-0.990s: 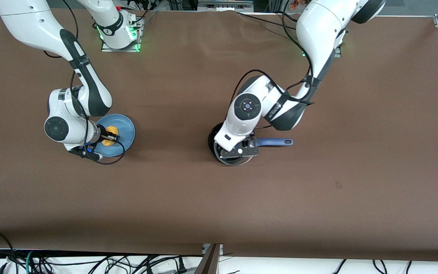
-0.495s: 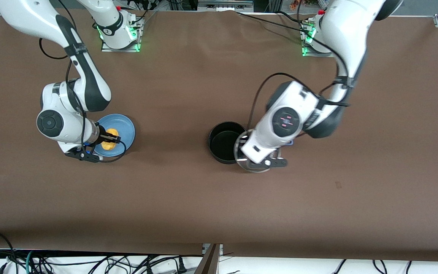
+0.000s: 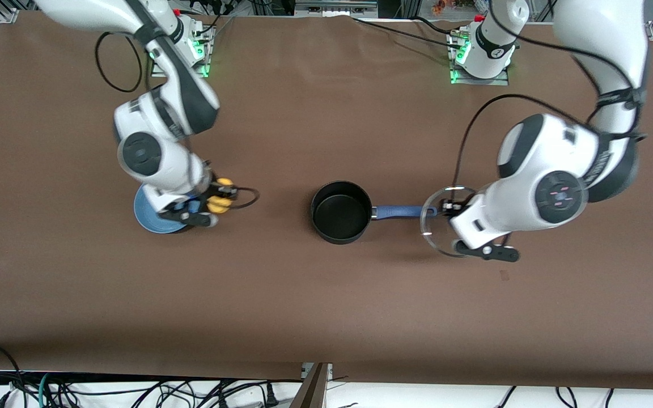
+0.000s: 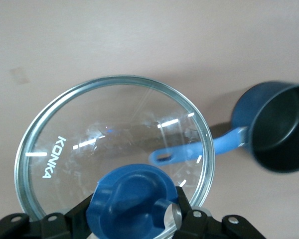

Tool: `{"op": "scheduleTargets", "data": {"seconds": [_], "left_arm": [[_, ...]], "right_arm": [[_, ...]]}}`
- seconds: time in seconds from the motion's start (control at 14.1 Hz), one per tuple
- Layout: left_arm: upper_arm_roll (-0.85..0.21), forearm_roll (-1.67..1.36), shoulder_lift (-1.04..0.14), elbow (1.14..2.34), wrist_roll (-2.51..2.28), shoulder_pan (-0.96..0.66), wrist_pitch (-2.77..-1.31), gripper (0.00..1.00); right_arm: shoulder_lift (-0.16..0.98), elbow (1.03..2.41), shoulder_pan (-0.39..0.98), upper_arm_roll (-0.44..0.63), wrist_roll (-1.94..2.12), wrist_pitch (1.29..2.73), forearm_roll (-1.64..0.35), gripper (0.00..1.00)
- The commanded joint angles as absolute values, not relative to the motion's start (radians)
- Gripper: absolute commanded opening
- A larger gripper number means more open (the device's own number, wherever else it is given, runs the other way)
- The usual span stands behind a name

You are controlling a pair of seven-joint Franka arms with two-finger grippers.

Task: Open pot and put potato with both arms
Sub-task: 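Lift the glass lid off the pan while the right gripper lifts the potato, then lower the potato into the pan while the left gripper sets the lid down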

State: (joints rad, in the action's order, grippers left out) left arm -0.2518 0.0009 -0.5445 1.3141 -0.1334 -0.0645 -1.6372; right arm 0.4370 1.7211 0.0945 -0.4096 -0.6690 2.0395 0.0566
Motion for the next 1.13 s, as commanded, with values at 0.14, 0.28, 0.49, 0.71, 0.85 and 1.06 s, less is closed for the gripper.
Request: {"op": "scheduleTargets", "data": {"seconds": [0.14, 0.28, 0.49, 0.71, 0.85, 1.06], "left_arm": [[-0.264, -0.052, -0.391, 1.551, 0.251, 0.182, -1.661, 0.00], [-0.264, -0.043, -0.348, 1.662, 0.364, 0.259, -1.757, 0.00], [-0.264, -0.041, -0.322, 1.892, 0.558, 0.363, -2.062, 0.00], [-0.262, -0.041, -0.412, 1.918, 0.658, 0.419, -2.177, 0.00], [-0.261, -0.041, -0.477, 1.872, 0.643, 0.419, -2.178, 0.00], [-0.259, -0.041, -0.612, 1.746, 0.640, 0.416, -2.178, 0.00]], "right_arm": [[0.590, 1.518, 0.279, -0.413, -0.882, 2.042, 0.067, 0.34], [0.652, 1.447, 0.316, -0.413, -0.926, 2.104, 0.067, 0.34], [0.731, 1.369, 0.337, -0.413, -0.931, 2.204, 0.064, 0.34], [0.796, 1.319, 0.360, -0.413, -0.957, 2.308, 0.063, 0.34], [0.825, 1.315, 0.390, -0.411, -0.995, 2.388, 0.064, 0.34], [0.853, 1.315, 0.411, -0.413, -0.997, 2.468, 0.063, 0.34]]}}
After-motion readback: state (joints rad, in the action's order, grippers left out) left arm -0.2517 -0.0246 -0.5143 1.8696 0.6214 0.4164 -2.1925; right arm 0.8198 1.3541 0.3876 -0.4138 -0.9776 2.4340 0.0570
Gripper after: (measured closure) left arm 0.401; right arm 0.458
